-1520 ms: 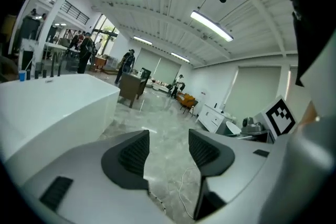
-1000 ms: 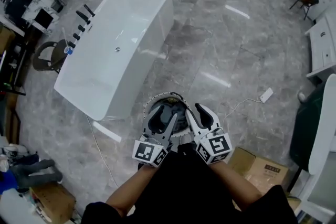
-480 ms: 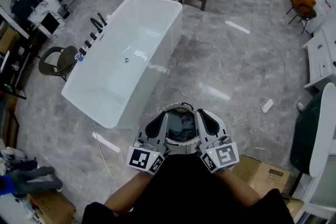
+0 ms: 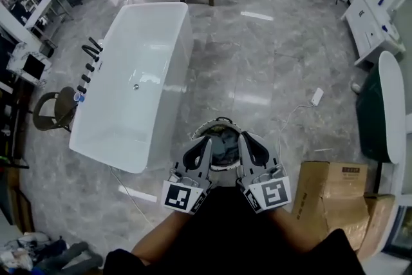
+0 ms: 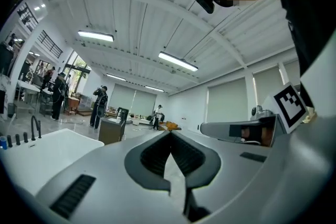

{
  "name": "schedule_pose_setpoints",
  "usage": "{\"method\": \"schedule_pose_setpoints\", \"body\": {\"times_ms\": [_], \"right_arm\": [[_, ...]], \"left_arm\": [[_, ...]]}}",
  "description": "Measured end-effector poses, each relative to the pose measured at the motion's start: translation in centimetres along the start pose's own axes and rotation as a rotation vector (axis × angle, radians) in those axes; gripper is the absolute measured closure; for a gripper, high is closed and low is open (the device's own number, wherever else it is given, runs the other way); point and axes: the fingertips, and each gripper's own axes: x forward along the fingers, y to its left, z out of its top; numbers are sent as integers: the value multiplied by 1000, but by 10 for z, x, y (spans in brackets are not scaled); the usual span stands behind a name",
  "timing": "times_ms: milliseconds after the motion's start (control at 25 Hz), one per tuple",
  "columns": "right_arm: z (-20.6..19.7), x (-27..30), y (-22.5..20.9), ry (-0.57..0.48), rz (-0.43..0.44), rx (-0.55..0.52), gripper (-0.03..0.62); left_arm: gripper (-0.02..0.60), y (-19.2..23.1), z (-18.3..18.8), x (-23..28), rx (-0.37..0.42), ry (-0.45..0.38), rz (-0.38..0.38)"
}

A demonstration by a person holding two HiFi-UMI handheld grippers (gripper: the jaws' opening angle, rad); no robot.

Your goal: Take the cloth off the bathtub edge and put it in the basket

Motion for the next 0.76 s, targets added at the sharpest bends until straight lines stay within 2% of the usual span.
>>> {"method": "schedule_pose_setpoints", "body": {"times_ms": [160,520,760], "right_arm": [[-7,-14,12,4,-63,-6,563],[-20,-42,42,1,-115,-22,563],[-24,-44,51,26,-147,-53,563]], "left_arm": [[569,1,-9,-18,10,59,-18],[569,-19,-10,-40,0,18,-120],[569,-22,-13,-54,12,-2,-148]]}}
